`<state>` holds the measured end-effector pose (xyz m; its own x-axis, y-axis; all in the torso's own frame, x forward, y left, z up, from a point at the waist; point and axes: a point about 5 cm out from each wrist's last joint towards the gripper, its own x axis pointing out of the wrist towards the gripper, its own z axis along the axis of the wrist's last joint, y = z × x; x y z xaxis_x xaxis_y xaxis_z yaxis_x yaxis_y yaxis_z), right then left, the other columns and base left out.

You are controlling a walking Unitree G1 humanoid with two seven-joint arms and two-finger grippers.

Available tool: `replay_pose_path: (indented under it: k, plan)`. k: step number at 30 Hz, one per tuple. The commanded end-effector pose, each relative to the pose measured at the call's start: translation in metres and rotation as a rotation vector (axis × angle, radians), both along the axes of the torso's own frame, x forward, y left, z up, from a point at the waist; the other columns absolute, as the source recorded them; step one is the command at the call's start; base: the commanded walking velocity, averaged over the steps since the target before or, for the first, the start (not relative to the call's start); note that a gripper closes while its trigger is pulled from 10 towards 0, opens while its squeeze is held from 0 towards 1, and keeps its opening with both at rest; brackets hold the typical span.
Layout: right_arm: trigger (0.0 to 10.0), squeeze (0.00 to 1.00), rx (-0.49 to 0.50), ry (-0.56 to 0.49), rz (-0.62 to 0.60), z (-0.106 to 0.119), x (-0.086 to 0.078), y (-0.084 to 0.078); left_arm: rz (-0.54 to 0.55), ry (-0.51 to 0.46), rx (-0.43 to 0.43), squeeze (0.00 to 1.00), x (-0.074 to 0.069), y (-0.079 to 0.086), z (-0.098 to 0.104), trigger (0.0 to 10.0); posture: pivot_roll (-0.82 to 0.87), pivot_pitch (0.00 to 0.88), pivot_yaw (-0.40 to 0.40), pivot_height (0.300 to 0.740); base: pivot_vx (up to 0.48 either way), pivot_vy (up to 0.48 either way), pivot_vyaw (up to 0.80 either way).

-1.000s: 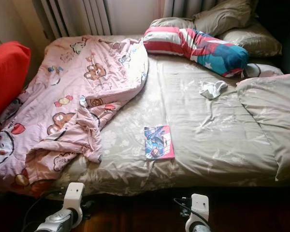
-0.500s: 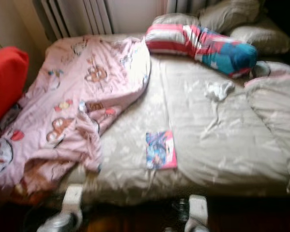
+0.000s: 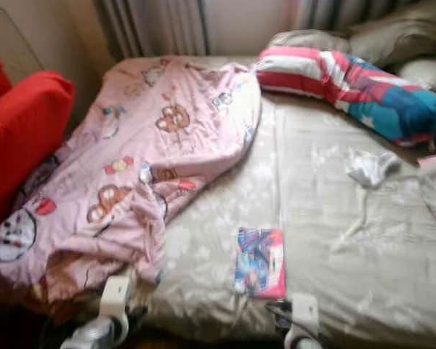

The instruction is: Clean up the room

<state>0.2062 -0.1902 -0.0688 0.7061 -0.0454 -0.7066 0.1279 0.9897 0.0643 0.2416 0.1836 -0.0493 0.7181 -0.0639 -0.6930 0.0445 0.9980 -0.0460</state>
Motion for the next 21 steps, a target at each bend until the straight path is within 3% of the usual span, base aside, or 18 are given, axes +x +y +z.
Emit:
replay_pose_path:
  k: [1,11,21]
  plan:
    - [10.0,0.00,0.030,0.021,-0.004,-0.005,-0.008,0.009,0.000,-0.003,0.012,0.00,-0.001,0.006,0.000,10.0,-0.07,0.162,0.037,0.740,0.000,0.000,0.00]
    - [10.0,0.00,0.034,-0.047,-0.021,0.005,0.009,0.009,-0.008,-0.088,-0.017,0.00,0.016,0.003,0.013,10.0,-0.07,0.173,0.036,0.740,0.000,0.000,0.00]
    - [10.0,0.00,0.027,-0.055,-0.056,0.006,0.011,0.006,-0.010,-0.085,-0.036,0.00,0.017,-0.002,0.013,10.0,-0.07,0.181,0.036,0.740,0.000,0.000,0.00]
